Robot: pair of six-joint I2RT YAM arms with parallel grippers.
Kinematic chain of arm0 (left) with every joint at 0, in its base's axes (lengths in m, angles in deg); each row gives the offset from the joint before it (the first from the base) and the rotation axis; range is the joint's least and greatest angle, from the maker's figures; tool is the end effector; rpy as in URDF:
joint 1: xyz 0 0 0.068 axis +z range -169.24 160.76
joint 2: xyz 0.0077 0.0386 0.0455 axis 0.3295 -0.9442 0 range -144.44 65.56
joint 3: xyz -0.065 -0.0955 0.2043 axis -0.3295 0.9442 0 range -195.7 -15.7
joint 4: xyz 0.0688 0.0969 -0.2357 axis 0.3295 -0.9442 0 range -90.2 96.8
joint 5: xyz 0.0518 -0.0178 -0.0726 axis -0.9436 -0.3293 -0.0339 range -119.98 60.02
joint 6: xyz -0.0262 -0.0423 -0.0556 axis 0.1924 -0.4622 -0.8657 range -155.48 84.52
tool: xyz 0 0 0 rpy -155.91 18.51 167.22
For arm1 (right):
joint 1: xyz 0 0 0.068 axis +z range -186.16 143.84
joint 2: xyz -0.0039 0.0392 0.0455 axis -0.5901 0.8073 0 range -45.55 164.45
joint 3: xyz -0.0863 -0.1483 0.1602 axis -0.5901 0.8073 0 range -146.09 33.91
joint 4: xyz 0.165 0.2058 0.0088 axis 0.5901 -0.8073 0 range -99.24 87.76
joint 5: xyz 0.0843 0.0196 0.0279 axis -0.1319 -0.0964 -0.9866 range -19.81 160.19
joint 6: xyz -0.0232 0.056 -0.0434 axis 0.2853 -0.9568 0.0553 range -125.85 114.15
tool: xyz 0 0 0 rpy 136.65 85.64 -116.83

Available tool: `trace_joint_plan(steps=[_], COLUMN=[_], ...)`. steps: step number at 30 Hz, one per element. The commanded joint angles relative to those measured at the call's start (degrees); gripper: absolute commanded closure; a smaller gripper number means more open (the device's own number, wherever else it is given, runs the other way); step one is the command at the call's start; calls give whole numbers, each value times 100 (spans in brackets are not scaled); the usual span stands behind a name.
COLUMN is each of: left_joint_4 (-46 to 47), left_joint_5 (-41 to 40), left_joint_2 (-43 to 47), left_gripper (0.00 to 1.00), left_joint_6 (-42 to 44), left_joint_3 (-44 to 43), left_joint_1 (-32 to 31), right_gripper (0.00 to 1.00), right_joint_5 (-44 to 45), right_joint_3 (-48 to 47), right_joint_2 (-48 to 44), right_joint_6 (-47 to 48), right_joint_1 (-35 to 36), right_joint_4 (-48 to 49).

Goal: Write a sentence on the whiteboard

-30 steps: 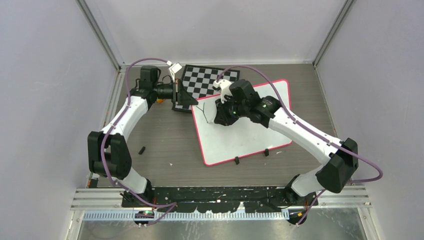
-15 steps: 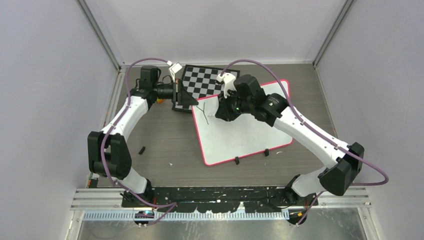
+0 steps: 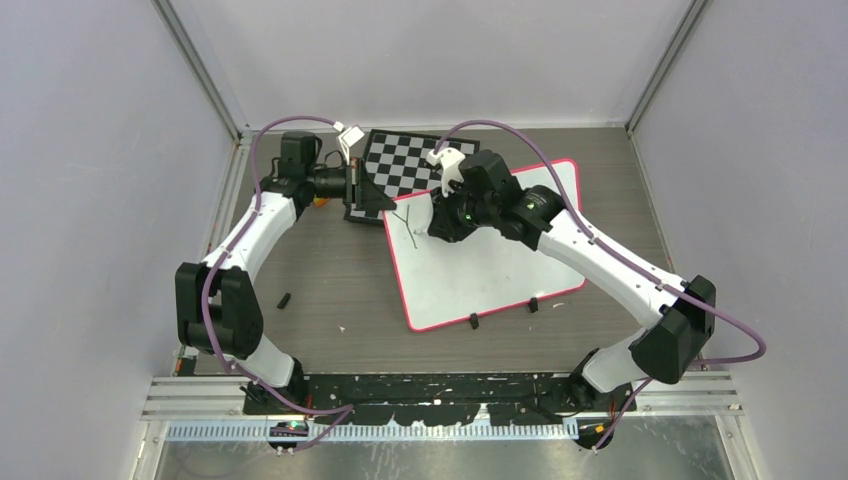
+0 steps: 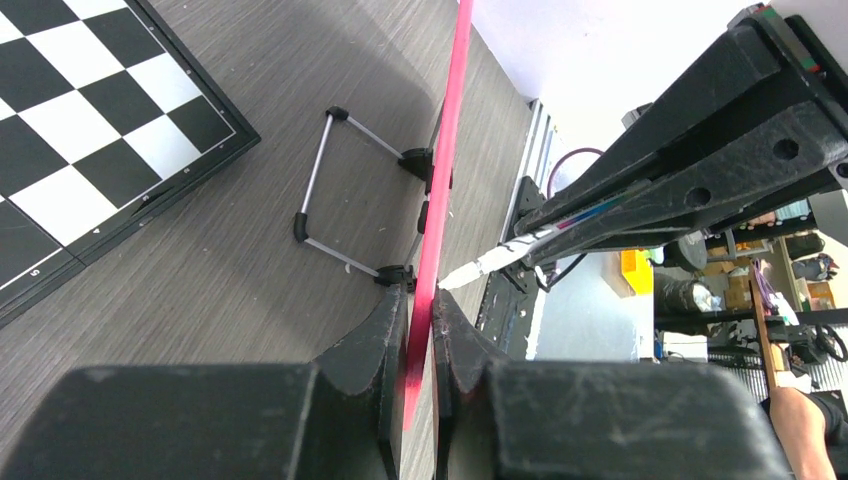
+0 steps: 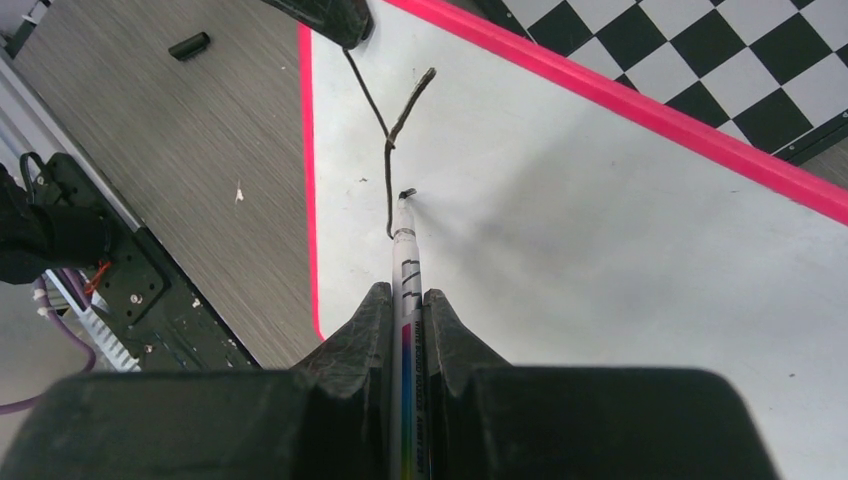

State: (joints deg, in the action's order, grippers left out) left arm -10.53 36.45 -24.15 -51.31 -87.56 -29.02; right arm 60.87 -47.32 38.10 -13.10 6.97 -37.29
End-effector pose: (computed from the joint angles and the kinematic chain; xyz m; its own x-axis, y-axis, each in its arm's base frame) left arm 0.3391 -0.1166 0.2620 -0.7661 0.0215 -0.6423 0.6208 0.2833 -0.7310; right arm 0.2506 0.2487 0.3035 -0.5373 -0.3329 -0.7749 -0.7064 0.6796 0.1978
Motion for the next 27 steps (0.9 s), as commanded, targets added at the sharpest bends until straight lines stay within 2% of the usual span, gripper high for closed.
trace_joint_plan(steps=[1, 11, 21, 27], left_joint_4=[-29, -43, -38, -53], left_joint_5=[40, 37, 23, 20], left_joint_2=[132, 113, 94, 99], left_gripper=[100, 100, 100, 100], left_joint_6=[-28, -7, -2, -16], left_joint_3=[18, 9, -11, -68], left_joint_1=[-68, -75, -116, -139], right_gripper=[100, 100, 100, 100], right_joint_5=[69, 238, 704, 623], right_joint_3=[-194, 221, -52, -177], right_joint_2=[56, -317, -304, -191], right_joint_6=[104, 361, 469, 419], right_joint_1=[17, 5, -11, -14], right_joint_4=[191, -27, -14, 90])
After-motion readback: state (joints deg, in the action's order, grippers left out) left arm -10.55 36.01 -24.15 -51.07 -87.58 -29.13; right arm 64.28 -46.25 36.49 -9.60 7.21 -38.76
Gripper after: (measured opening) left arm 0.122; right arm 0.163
